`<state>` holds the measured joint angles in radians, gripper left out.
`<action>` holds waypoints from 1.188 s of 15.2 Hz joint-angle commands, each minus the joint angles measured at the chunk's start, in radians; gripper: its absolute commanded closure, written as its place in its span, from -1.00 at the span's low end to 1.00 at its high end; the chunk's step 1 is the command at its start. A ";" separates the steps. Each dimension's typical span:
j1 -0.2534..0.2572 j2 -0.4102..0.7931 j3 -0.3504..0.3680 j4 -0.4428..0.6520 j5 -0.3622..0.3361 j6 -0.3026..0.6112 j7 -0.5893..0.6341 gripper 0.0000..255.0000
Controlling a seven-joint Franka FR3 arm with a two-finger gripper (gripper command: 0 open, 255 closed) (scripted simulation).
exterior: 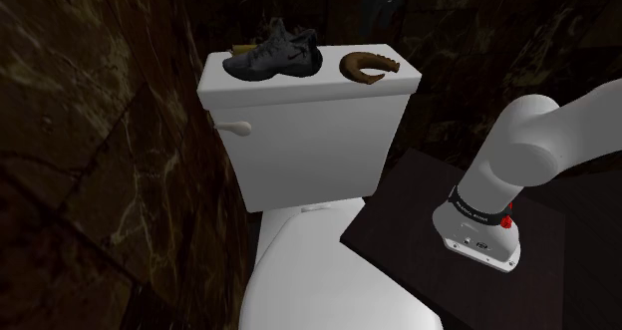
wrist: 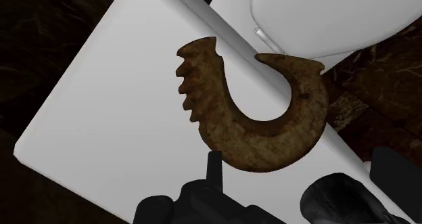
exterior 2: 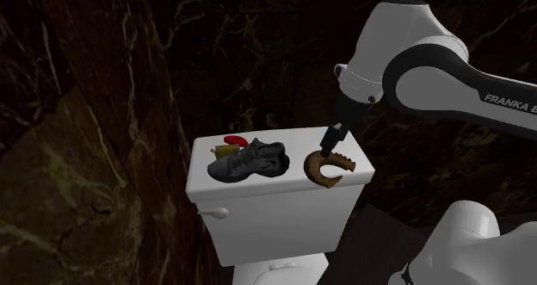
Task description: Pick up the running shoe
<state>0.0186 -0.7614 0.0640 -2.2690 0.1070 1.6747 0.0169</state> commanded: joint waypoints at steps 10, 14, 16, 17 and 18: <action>0.065 0.395 0.117 0.351 -0.070 -0.042 -0.075 -1.00; 0.077 0.459 0.141 0.388 -0.089 -0.033 -0.084 -1.00; 0.078 0.452 0.141 0.355 -0.087 -0.005 -0.084 -1.00; 0.078 0.450 0.142 0.339 -0.087 0.008 -0.084 -1.00; 0.078 0.447 0.142 0.323 -0.086 0.022 -0.084 -1.00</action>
<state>0.0975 -0.3162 0.2061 -1.9357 0.0212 1.6835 -0.0655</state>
